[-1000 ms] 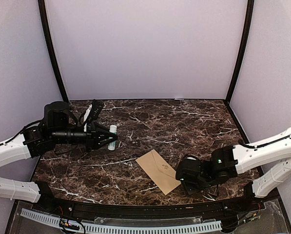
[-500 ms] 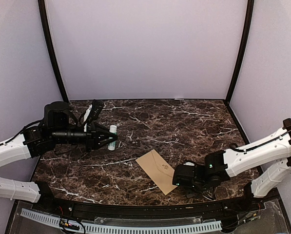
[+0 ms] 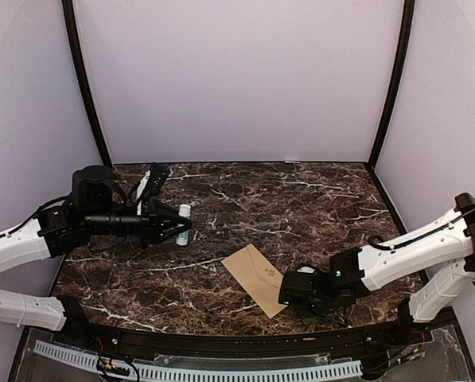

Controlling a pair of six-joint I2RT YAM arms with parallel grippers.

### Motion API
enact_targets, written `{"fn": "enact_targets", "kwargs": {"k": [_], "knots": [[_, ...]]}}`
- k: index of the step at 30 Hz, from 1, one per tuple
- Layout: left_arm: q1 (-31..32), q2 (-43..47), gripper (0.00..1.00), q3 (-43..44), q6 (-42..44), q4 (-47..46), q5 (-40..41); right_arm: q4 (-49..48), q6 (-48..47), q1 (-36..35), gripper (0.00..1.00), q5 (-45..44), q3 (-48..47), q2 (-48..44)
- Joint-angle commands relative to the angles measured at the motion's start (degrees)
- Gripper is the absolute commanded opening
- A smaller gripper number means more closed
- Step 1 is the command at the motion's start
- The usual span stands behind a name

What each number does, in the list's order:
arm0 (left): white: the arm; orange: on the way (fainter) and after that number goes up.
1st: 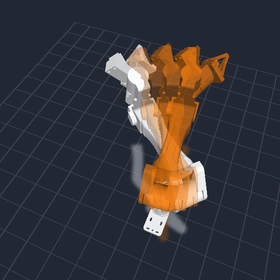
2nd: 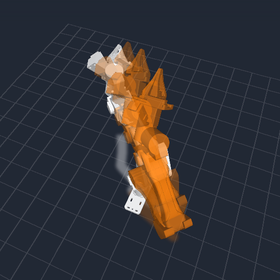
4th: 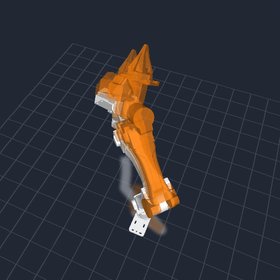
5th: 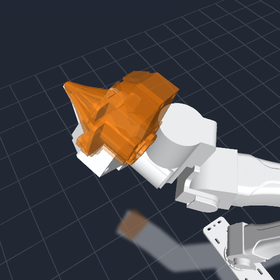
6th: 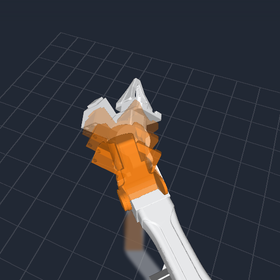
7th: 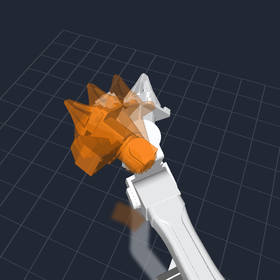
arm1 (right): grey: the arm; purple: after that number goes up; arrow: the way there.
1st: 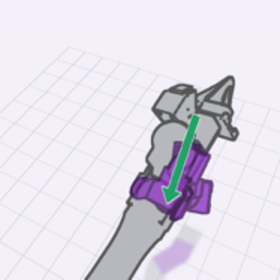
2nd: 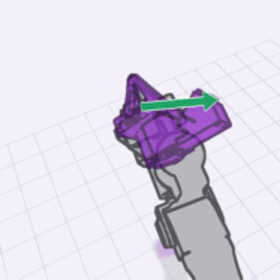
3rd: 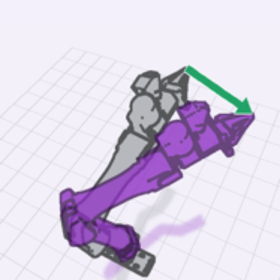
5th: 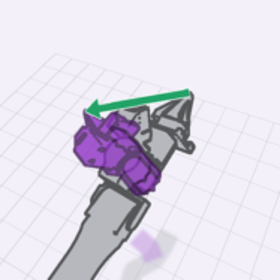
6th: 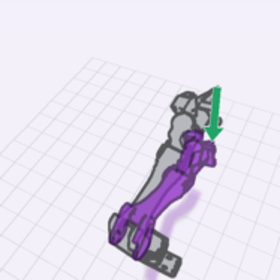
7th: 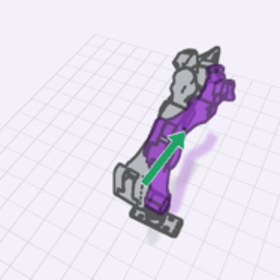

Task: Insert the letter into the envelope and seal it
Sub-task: Pick up the solid glue cap from the center of the board.

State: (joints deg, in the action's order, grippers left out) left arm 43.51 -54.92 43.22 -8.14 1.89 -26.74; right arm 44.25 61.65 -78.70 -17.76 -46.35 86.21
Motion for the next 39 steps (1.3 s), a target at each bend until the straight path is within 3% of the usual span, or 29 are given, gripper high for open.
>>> {"fn": "enact_targets", "kwargs": {"k": [1,17,23,27,32,39], "knots": [[-0.31,1.23,0.0,0.09,0.22,0.04,-0.55,-0.5,0.12,0.27,0.22,-0.47,-0.32,0.62],[-0.29,1.06,0.0,0.02,0.14,0.04,-1.01,-0.7,0.4,0.3,0.19,-1.01,-0.21,1.12],[0.13,0.74,0.0,-0.25,0.26,-1.15,-4.31,-2.07,-0.61,0.78,0.15,-1.78,-0.98,-4.91],[4.17,-0.38,0.0,0.3,1.89,-1.5,-3.93,-6.49,-4.5,3.57,0.15,-0.3,-0.71,-10.03],[7.39,-5.5,0.0,4.47,5.9,-1.45,-9.16,-15.52,-12.97,9.84,0.14,6.02,-0.68,-15.05],[9.89,-16.97,0.0,12.22,12.26,5.25,-12.15,-25.6,-25.29,16.39,0.13,22.14,-2.23,-21.71]]}}
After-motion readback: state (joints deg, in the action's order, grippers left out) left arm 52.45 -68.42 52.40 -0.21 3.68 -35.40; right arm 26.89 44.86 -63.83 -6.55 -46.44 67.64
